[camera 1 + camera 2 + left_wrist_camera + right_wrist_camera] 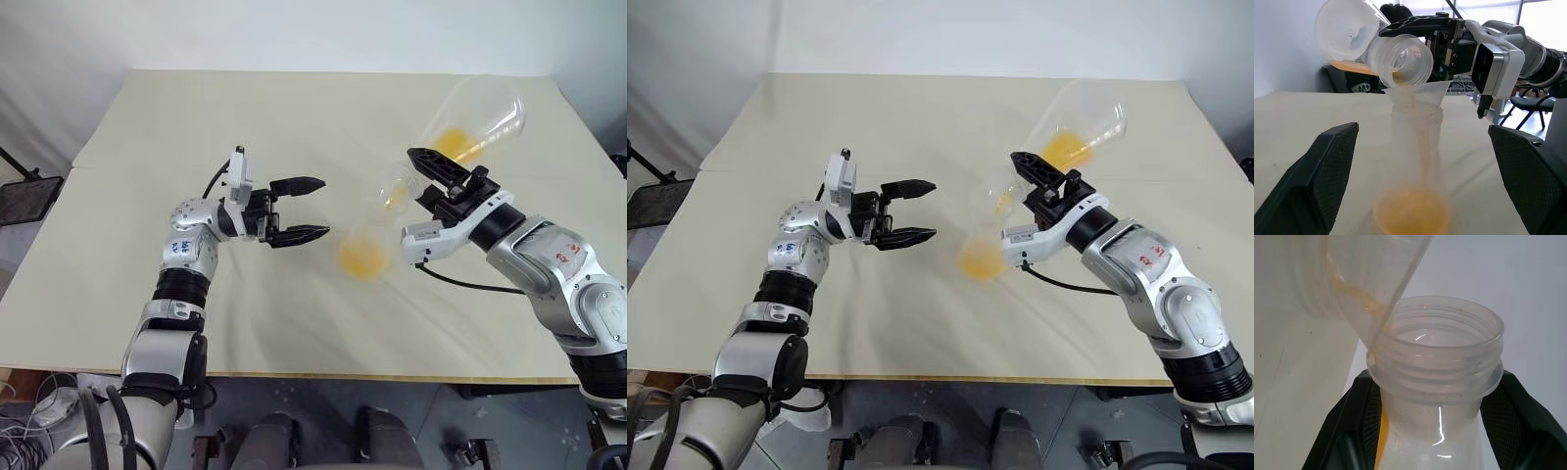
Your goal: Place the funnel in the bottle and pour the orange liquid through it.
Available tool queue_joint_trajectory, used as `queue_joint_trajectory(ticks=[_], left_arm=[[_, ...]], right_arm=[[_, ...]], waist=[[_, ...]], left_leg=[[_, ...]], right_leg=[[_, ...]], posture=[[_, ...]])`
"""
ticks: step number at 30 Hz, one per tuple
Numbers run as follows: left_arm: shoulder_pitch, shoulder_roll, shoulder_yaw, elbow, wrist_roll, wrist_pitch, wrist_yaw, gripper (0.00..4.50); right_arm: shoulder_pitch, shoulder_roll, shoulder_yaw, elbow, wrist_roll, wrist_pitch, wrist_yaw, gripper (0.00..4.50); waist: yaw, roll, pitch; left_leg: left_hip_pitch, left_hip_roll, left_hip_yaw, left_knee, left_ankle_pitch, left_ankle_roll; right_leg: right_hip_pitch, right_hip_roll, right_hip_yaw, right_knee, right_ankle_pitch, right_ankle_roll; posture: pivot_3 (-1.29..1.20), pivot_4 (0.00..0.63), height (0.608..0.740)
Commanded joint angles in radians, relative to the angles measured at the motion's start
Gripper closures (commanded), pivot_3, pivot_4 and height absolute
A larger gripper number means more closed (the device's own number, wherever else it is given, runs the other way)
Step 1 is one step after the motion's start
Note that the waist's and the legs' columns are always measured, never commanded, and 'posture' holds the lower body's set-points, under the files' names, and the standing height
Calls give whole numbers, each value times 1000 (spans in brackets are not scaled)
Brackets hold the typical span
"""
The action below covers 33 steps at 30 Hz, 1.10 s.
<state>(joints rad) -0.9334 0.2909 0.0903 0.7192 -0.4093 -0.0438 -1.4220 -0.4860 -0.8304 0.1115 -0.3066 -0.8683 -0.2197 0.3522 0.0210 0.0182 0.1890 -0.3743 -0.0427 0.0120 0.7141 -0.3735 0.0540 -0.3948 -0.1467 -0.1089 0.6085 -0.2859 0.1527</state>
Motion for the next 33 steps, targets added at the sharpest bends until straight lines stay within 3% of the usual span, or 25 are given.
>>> queue_joint_trajectory(ticks=[1, 33], left_arm=[[1, -1, 13, -35, -24, 2, -4, 0], [22, -10, 17, -91, -51, 43, -5, 0]], right_arm=[[-24, -23, -42, -19, -4, -10, -5, 2072], [-37, -25, -37, -37, -21, -29, 3, 2072]], waist=[[0, 0, 0], [0, 0, 0]], left_leg=[[0, 0, 0, 0, 0, 0], [0, 0, 0, 0, 0, 0]], right_leg=[[0, 0, 0, 0, 0, 0], [0, 0, 0, 0, 0, 0]], posture=[[0, 150, 740], [0, 150, 740]])
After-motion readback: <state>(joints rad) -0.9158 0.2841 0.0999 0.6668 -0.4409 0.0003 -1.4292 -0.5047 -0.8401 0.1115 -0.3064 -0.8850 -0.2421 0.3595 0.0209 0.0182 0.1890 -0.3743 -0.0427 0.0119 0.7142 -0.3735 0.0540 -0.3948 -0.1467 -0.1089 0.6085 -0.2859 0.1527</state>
